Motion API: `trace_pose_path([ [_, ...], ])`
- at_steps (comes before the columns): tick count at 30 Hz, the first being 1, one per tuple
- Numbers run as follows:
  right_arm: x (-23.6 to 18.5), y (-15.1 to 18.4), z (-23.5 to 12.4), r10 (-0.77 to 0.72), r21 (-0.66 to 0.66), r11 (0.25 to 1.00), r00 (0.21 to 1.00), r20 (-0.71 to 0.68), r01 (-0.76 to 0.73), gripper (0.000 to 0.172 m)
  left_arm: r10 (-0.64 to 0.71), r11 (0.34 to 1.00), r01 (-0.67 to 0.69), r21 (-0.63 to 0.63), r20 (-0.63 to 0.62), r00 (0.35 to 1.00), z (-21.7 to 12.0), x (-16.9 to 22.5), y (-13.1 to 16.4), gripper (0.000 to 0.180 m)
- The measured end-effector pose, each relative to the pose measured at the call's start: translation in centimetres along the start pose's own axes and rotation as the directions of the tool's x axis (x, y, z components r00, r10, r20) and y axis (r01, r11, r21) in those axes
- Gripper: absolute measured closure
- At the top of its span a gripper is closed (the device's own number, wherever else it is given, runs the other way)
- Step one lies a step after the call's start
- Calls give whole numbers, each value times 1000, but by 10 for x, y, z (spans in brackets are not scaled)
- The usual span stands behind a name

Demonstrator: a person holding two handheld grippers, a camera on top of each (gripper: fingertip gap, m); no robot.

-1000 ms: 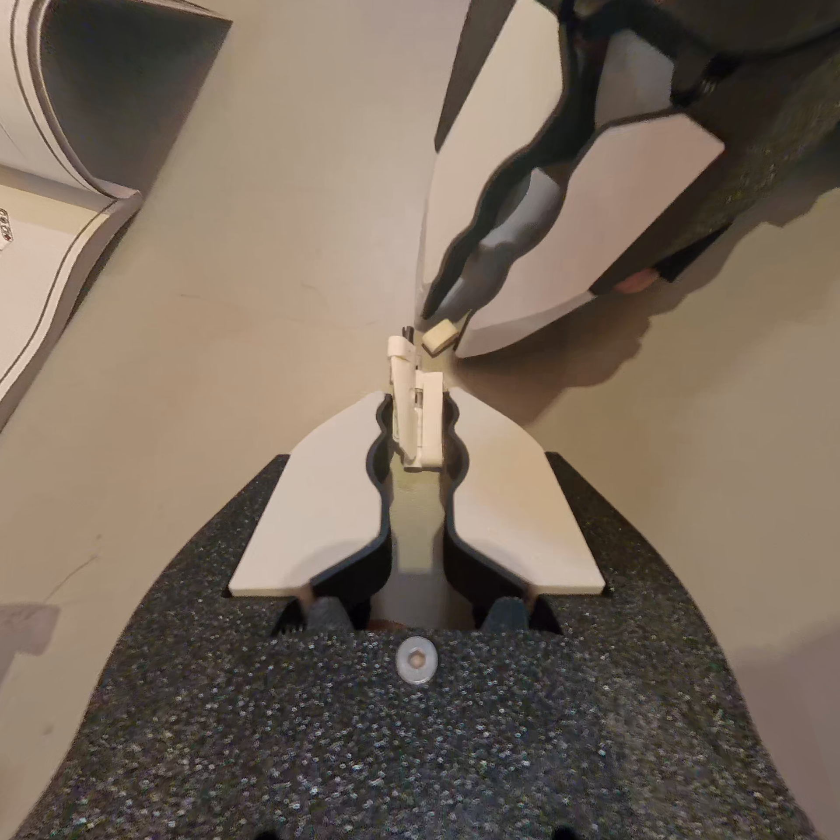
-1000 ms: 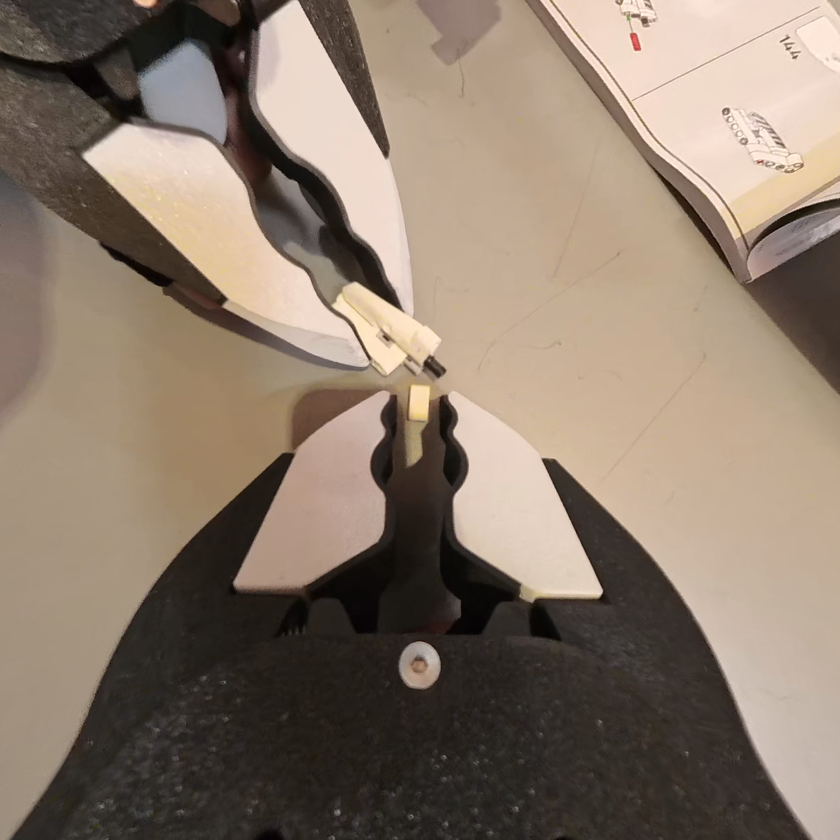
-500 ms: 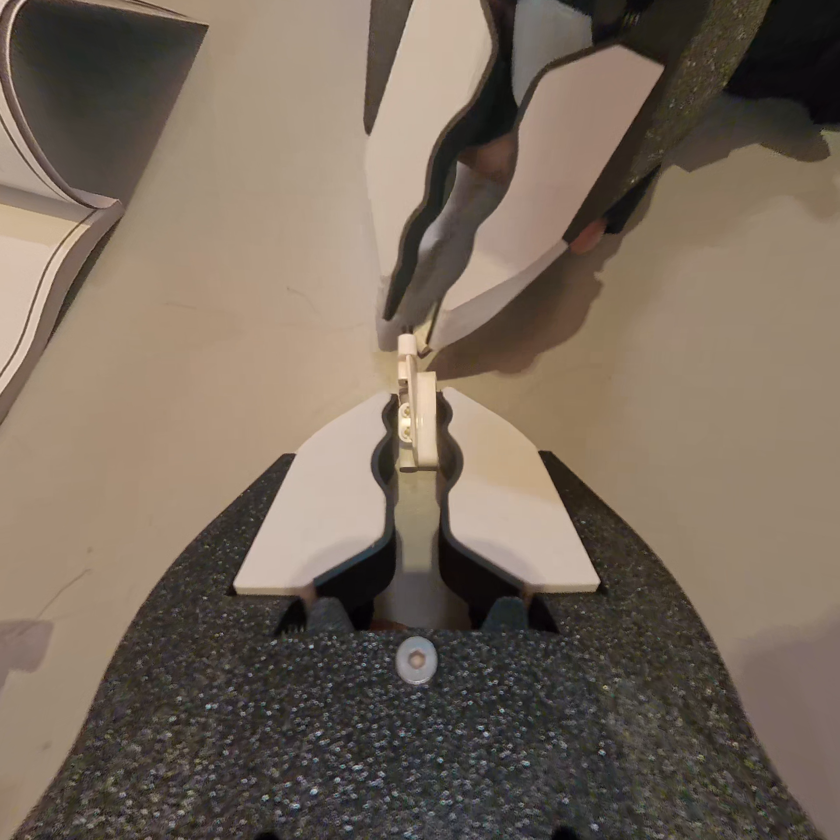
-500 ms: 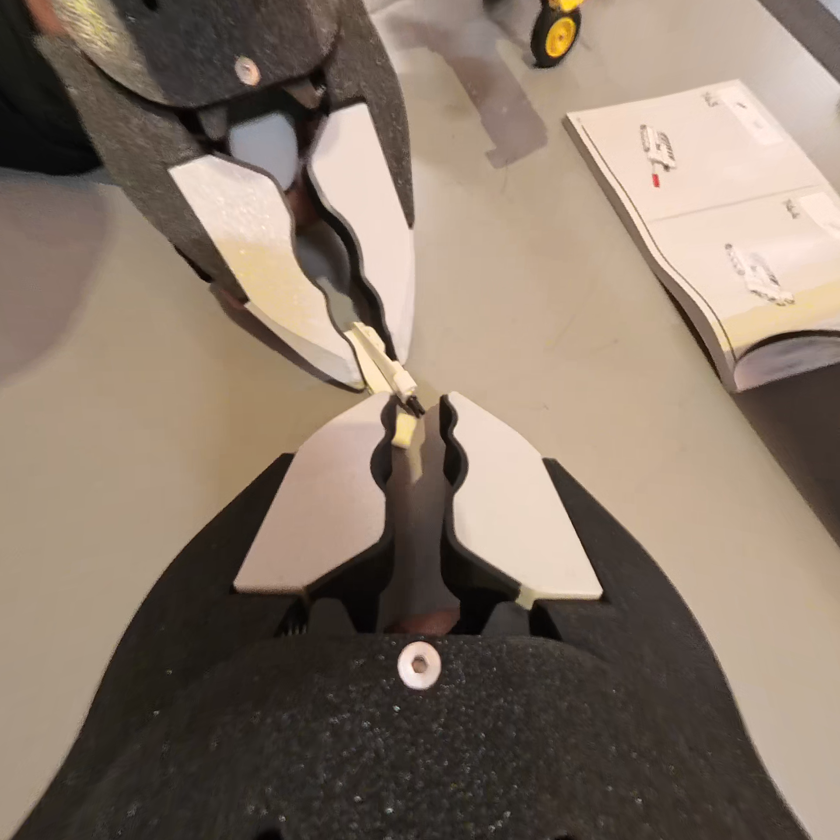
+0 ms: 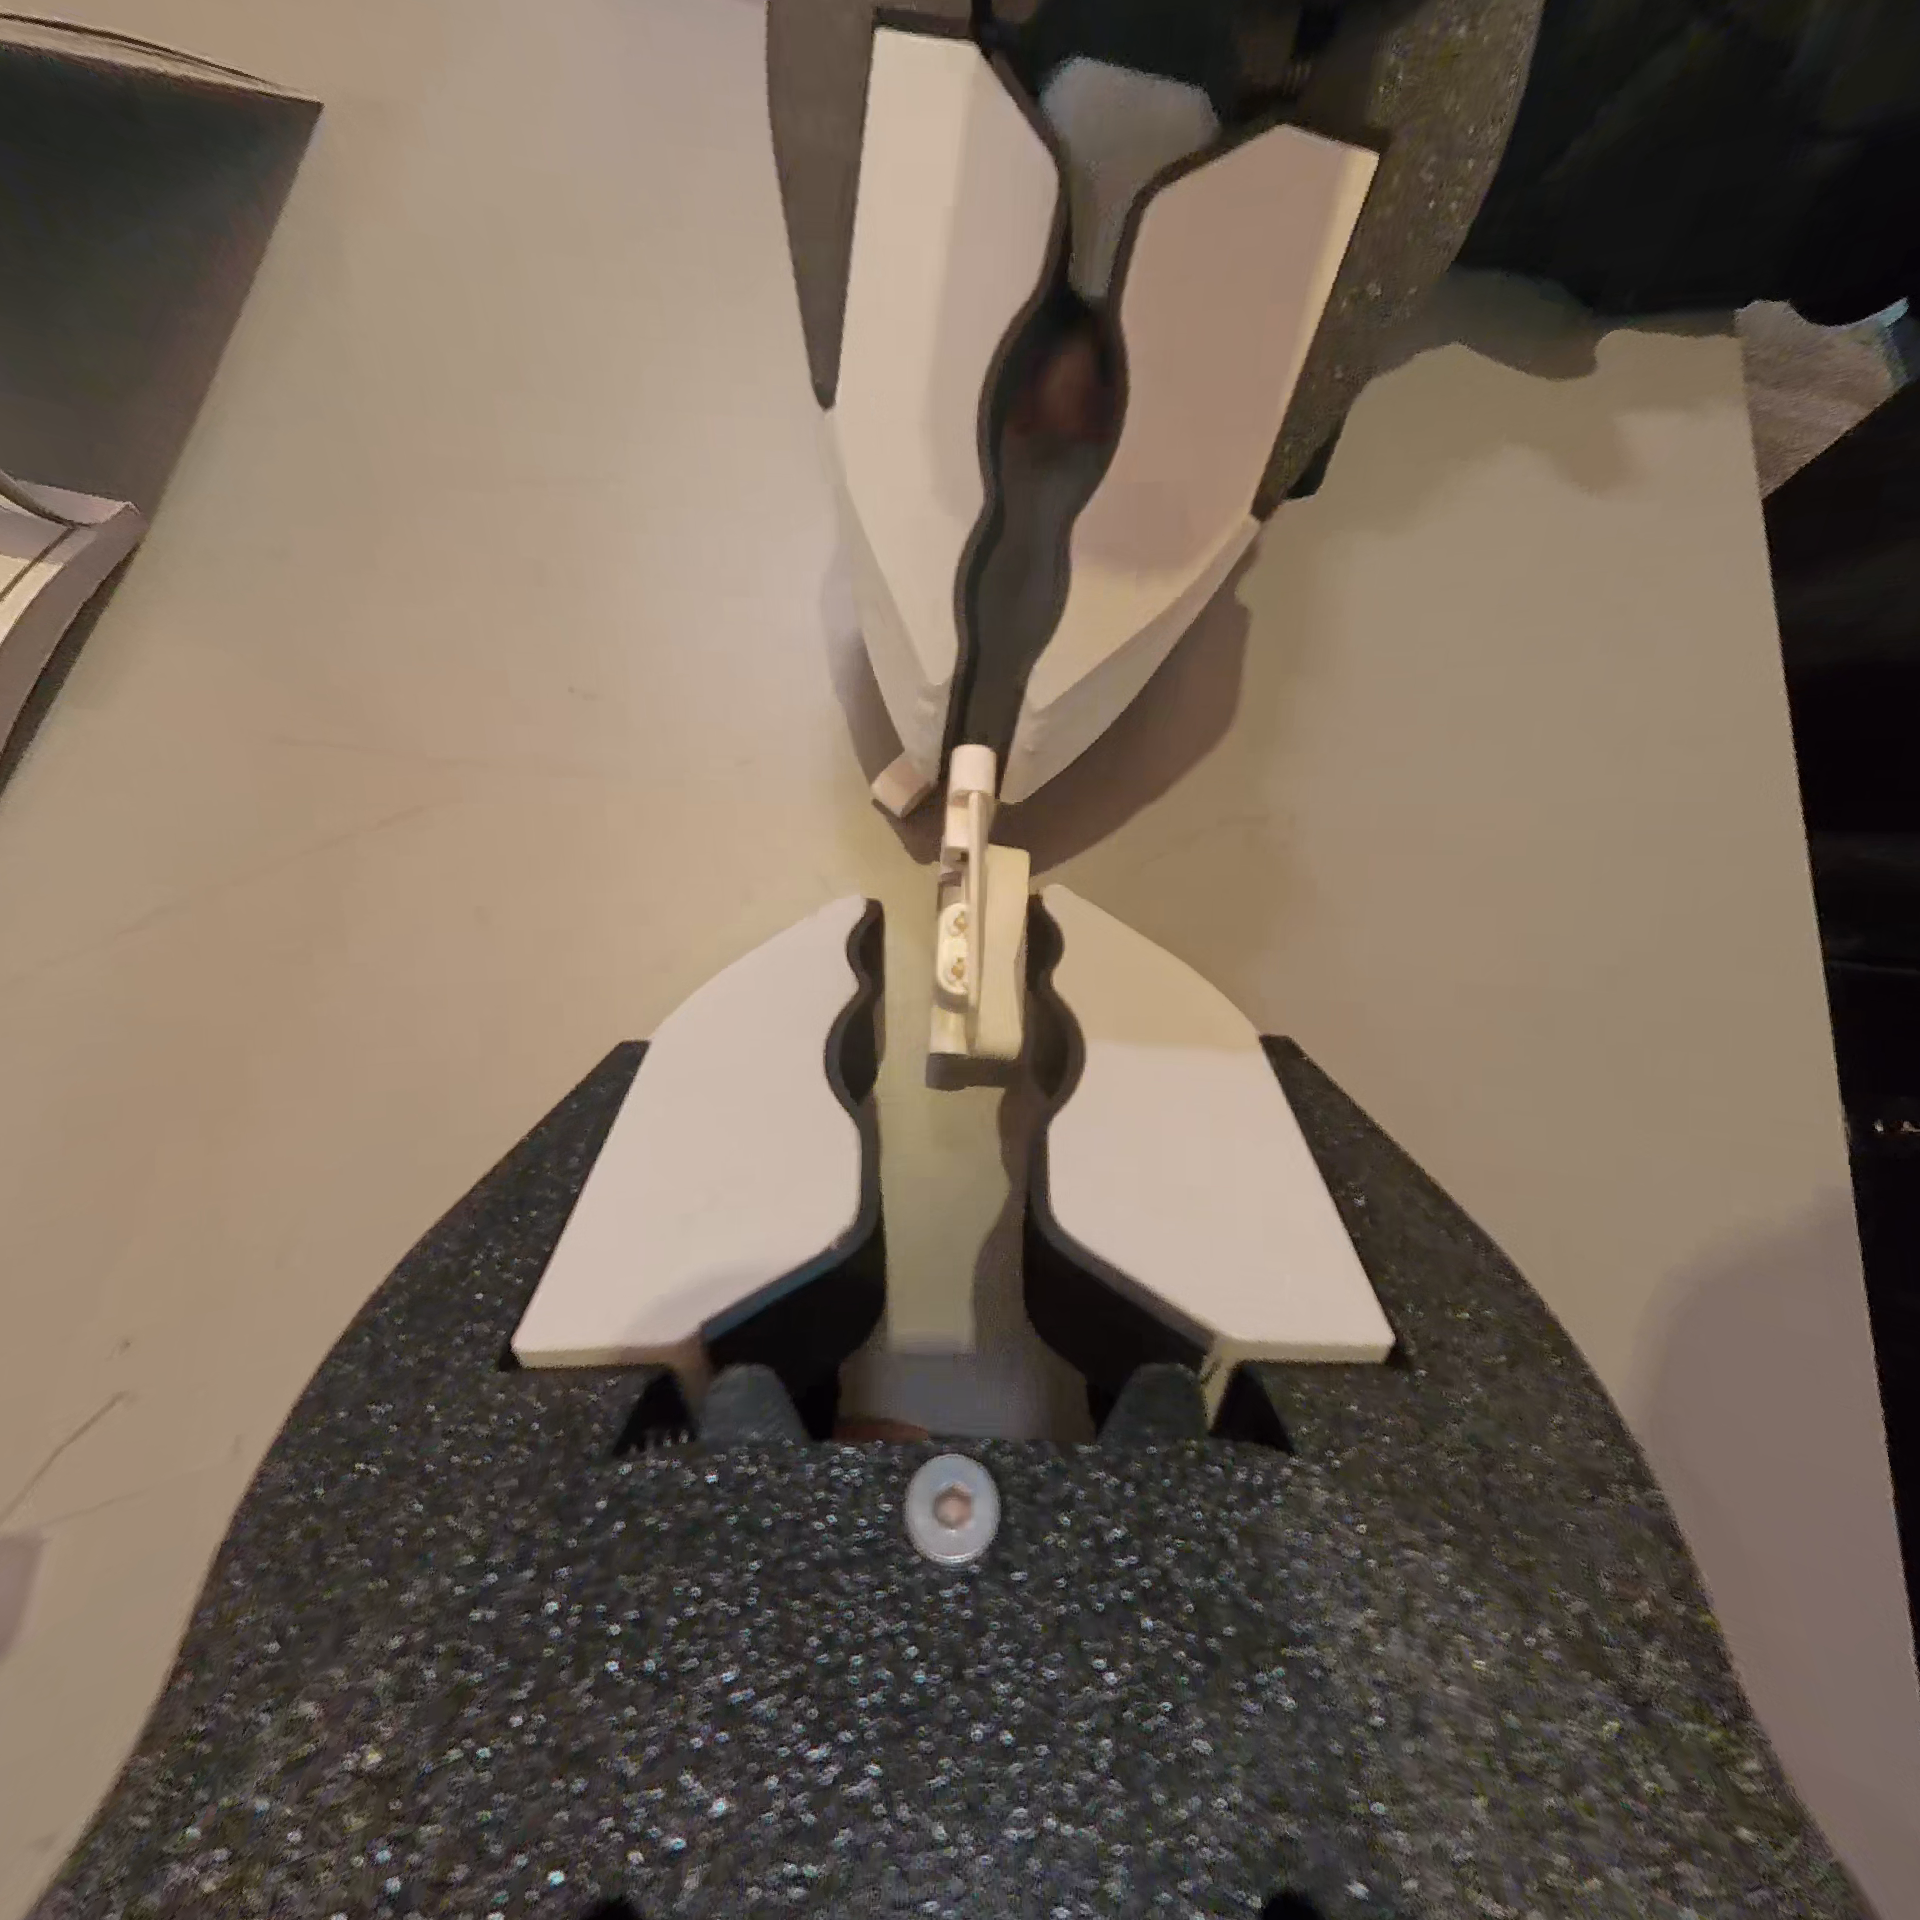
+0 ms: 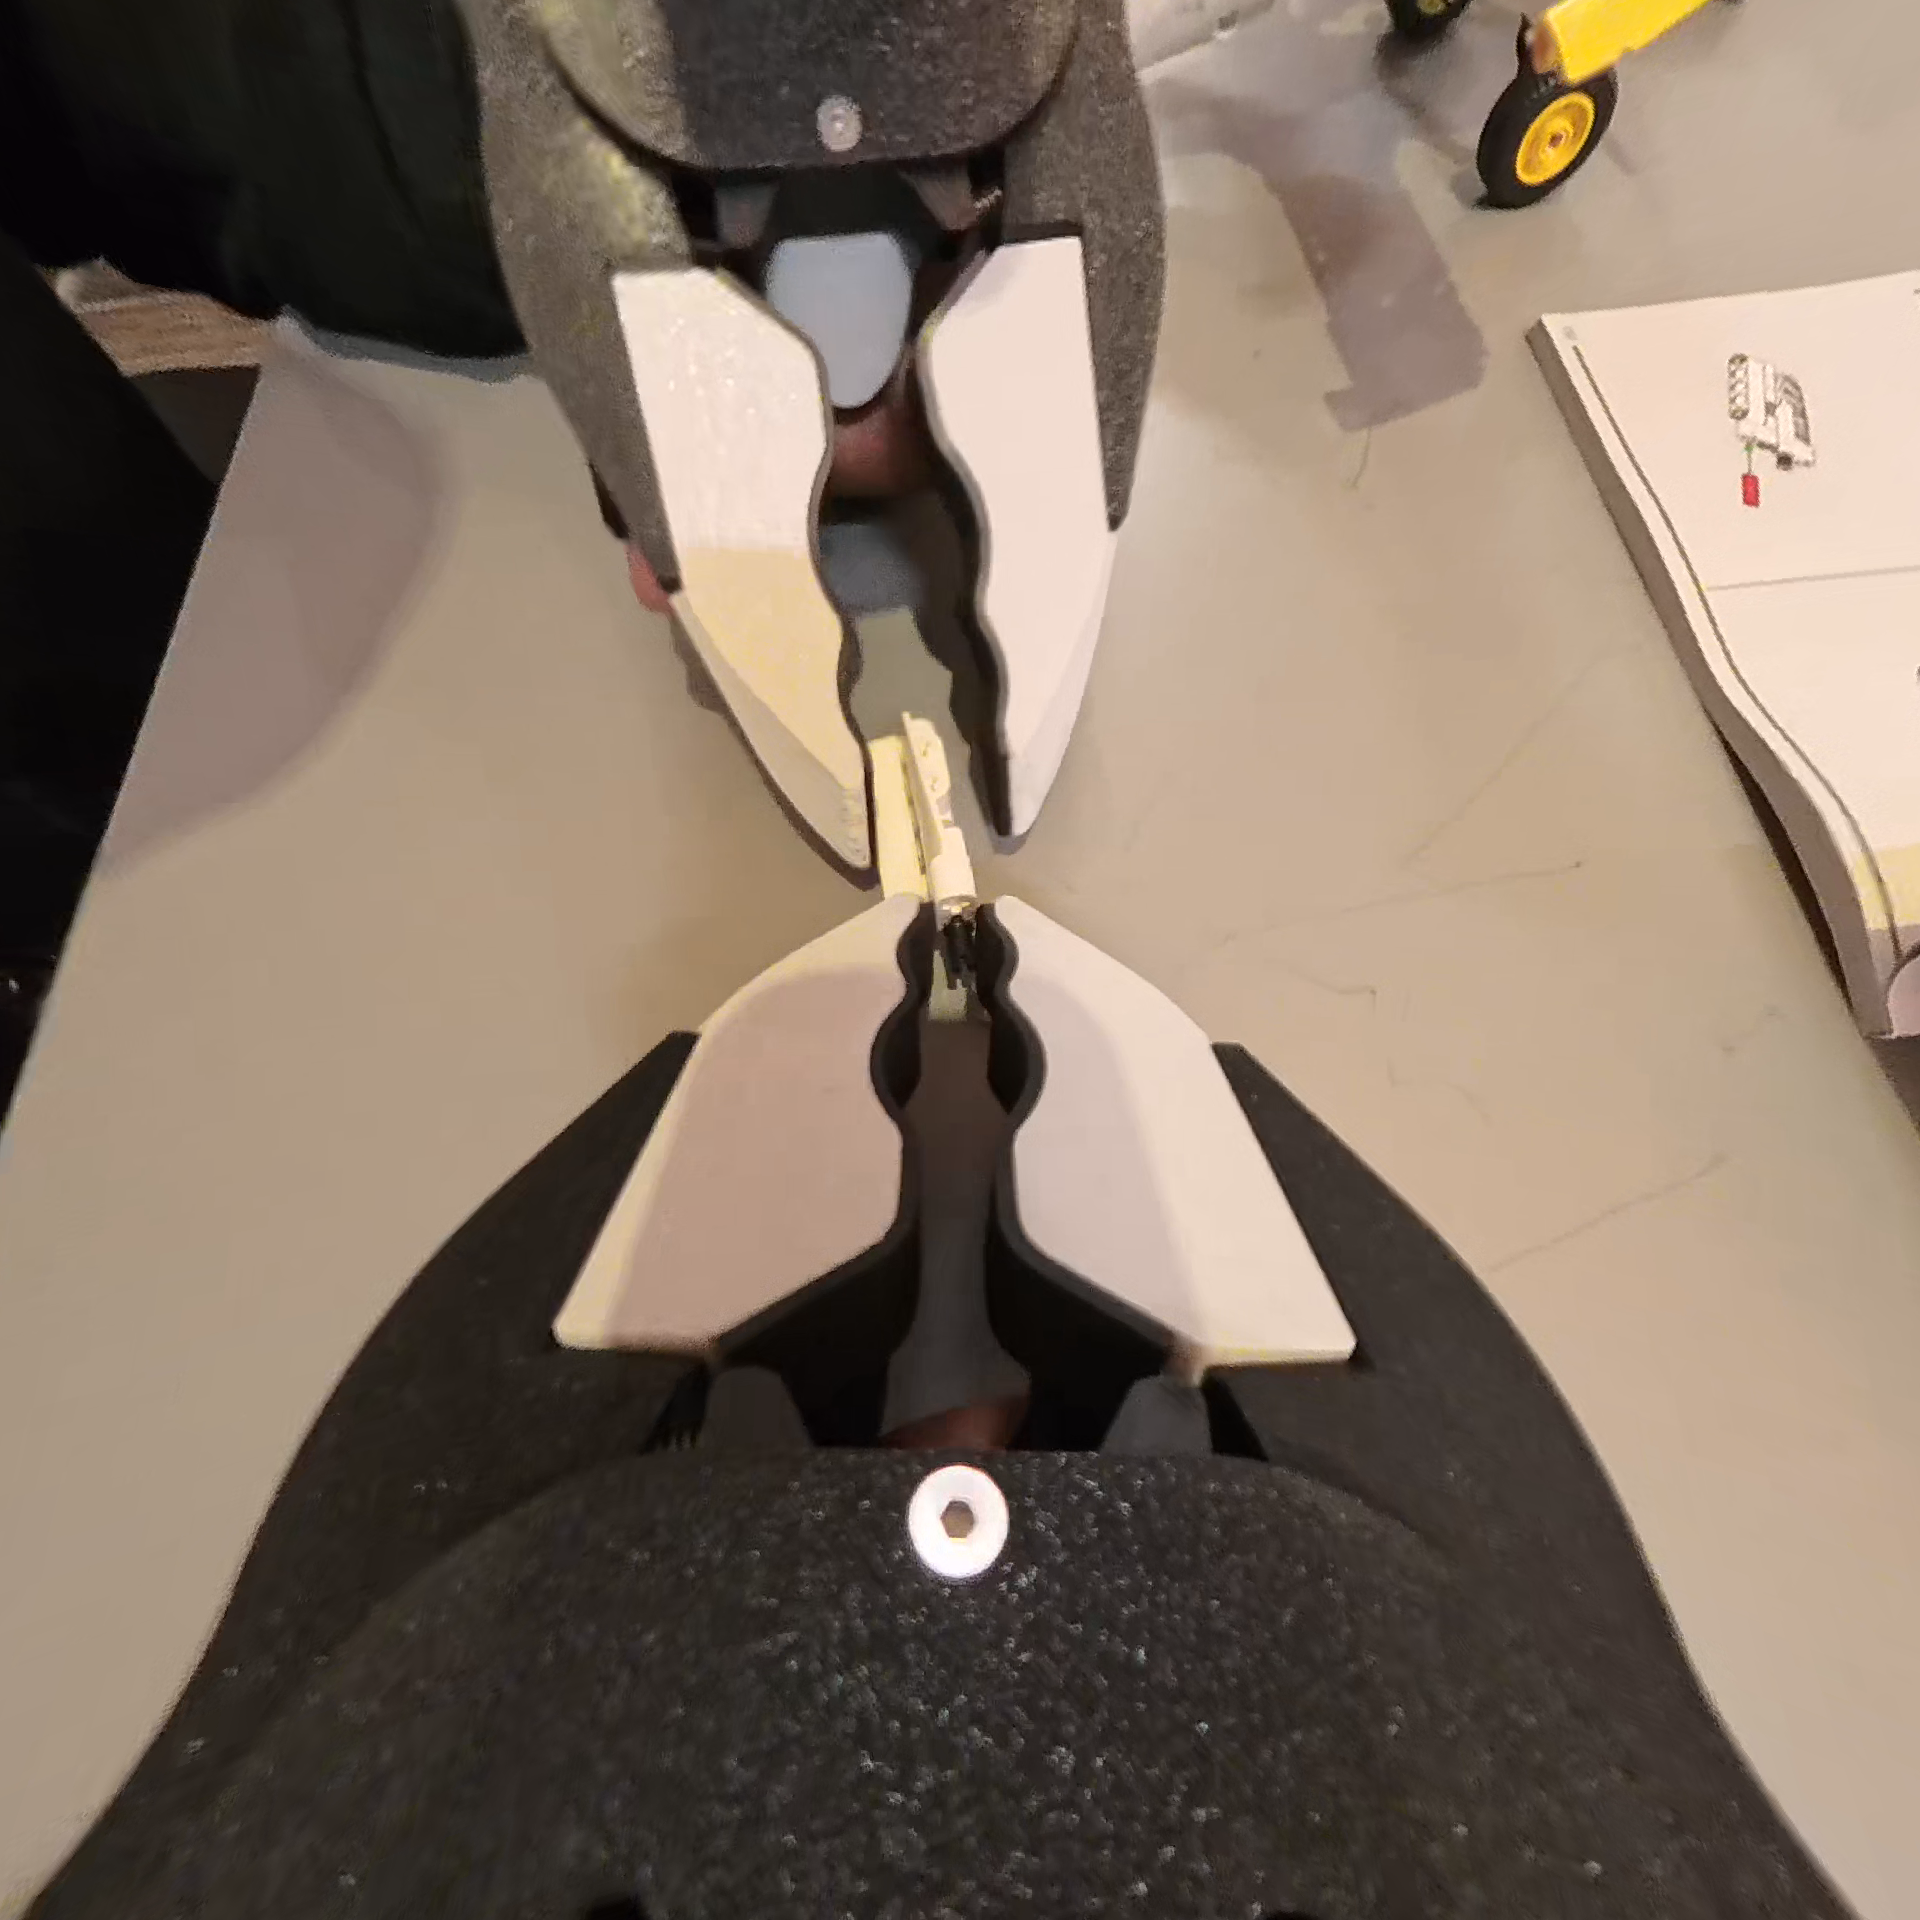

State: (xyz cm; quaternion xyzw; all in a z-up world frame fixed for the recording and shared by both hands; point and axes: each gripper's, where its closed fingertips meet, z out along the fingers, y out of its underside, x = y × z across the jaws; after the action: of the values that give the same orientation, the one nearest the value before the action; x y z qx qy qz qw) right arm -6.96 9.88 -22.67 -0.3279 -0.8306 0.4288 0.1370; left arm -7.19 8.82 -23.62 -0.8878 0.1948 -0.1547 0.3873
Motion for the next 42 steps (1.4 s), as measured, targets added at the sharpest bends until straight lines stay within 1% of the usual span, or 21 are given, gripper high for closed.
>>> trace_pose_path([
  [5,-9,1,2,-148,-32,989,989,-3,147,164,-4,1000,5,13,-72,997,-3,8,-2,153],
  [8,-14,-4,2,-198,-28,980,980,-5,198,165,-4,1000,4,-8,-92,996,-2,12,1,159],
  [10,-15,-7,2,-198,-23,980,980,-12,198,165,-7,1000,5,-14,-110,994,-2,15,2,168],
  [13,-15,-9,1,-176,-6,984,984,-4,176,165,-32,999,31,-10,-133,991,-3,17,1,170],
  [16,-13,-13,1,-124,21,992,992,-7,124,164,-76,997,79,13,-149,986,-4,15,-2,173],
  [19,-4,-17,-2,-30,48,998,999,-41,32,160,-149,984,163,76,-170,974,-9,9,-10,174],
  [21,-1,-18,-4,24,63,998,999,-38,-22,156,-176,971,202,127,-195,965,-13,7,-17,174],
  [24,-3,-21,-6,93,92,991,996,-3,-93,154,-185,961,219,168,-197,963,-17,3,-22,174],
  [26,-4,-22,-5,113,92,989,994,10,-113,155,-181,955,222,195,-209,961,-19,3,-26,174],
  [31,-5,-23,-3,141,102,985,990,17,-142,157,-161,945,215,247,-219,962,-22,2,-31,174],
  [32,-6,-24,-4,139,109,984,990,26,-141,161,-158,940,215,263,-223,962,-24,2,-33,174],
  [33,-6,-26,-5,134,123,983,991,26,-136,162,-154,936,217,277,-232,960,-25,2,-34,174],
  [37,-7,-31,-9,81,158,984,997,9,-81,163,-127,927,213,307,-277,952,-30,6,-38,173],
  [42,-17,-33,-11,37,172,984,998,55,-46,164,-67,936,163,311,-297,952,-29,15,-38,165],
])
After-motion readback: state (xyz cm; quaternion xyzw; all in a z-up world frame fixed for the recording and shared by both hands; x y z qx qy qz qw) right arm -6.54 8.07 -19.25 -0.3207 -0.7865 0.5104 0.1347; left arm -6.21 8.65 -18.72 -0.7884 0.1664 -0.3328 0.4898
